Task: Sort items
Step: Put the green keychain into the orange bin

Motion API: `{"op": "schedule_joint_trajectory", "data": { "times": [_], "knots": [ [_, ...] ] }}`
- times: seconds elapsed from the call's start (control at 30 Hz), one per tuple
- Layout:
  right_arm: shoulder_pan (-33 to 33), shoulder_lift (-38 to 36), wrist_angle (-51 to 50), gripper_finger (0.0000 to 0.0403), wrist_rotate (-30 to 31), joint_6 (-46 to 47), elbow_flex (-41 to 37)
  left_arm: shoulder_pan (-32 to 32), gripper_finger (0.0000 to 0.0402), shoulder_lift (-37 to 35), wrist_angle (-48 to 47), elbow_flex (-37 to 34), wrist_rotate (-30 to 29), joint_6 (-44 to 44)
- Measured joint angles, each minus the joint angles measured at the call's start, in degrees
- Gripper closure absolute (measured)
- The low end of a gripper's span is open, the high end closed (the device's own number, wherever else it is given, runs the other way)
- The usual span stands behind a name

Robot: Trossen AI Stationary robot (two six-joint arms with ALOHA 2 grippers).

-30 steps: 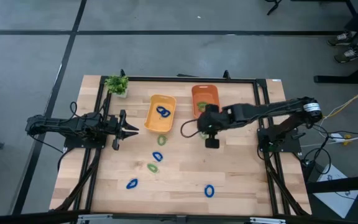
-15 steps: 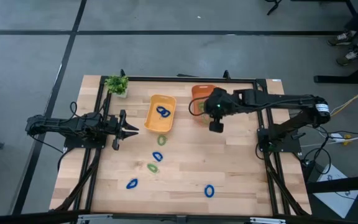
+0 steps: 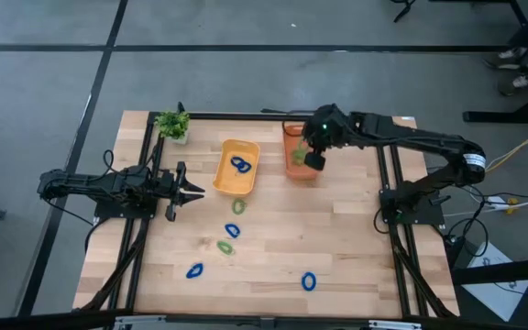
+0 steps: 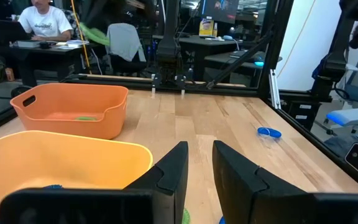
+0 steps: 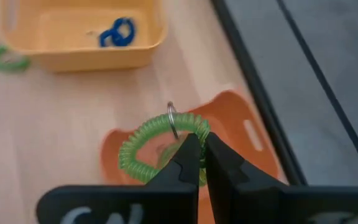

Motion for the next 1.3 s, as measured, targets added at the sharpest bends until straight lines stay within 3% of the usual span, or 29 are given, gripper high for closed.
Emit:
{"op": "schedule_joint_trajectory", "data": {
  "times": [0.63,1.3],
  "knots": [
    [-8.0,0.2,4.8,0.0391,-0.1,5.7,0.0,0.0,0.0331,0.0,0.0,0.0,0.0,0.0],
    [-11.4,6.2,1.8,0.0386,-0.9,2.8,0.0,0.0,0.0331,0.0,0.0,0.0,0.0,0.0]
  ]
}}
